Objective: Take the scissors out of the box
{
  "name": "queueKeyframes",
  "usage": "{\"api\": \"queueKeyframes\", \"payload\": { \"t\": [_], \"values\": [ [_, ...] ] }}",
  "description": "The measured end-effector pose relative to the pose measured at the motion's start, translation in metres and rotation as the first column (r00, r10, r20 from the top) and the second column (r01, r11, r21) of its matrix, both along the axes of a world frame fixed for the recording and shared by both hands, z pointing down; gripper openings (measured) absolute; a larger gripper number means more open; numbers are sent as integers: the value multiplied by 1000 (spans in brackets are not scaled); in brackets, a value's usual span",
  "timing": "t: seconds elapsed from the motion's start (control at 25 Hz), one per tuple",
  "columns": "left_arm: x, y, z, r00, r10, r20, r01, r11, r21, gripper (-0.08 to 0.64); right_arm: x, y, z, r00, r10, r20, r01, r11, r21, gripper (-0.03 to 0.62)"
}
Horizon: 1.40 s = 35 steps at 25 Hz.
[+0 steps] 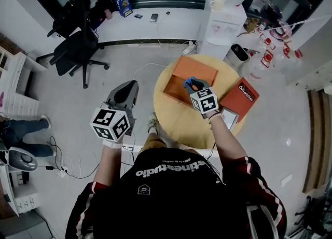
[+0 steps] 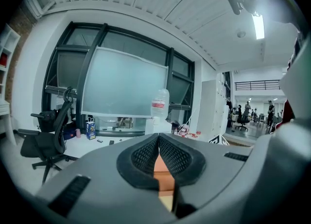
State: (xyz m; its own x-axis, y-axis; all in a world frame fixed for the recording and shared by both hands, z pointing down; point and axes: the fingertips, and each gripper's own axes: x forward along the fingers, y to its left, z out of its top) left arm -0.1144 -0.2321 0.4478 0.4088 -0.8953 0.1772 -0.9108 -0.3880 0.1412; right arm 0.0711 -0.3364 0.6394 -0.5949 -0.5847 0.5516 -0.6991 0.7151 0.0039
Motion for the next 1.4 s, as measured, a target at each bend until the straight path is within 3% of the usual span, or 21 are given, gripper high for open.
{"api": "queueKeyframes", "payload": {
  "t": [0.4, 0.76, 1.08, 1.4],
  "values": [
    [9, 10, -17, 1000, -9, -4, 9, 999, 41, 18, 17, 14, -76, 990, 42, 138, -60, 990, 128, 110],
    [8, 18, -28, 1000, -20, -3, 20, 998, 62, 18, 15, 29, -154, 957, 8, 289, -90, 958, 272, 110],
    [-12, 16, -31, 997, -76, 4, 75, 993, 86, 18, 22, 42, -185, 954, 44, 297, -129, 954, 272, 112],
    [-21, 18, -41, 994, -105, 5, 104, 986, 130, 18, 35, 59, -221, 929, 83, 360, -182, 951, 250, 112]
  ]
}}
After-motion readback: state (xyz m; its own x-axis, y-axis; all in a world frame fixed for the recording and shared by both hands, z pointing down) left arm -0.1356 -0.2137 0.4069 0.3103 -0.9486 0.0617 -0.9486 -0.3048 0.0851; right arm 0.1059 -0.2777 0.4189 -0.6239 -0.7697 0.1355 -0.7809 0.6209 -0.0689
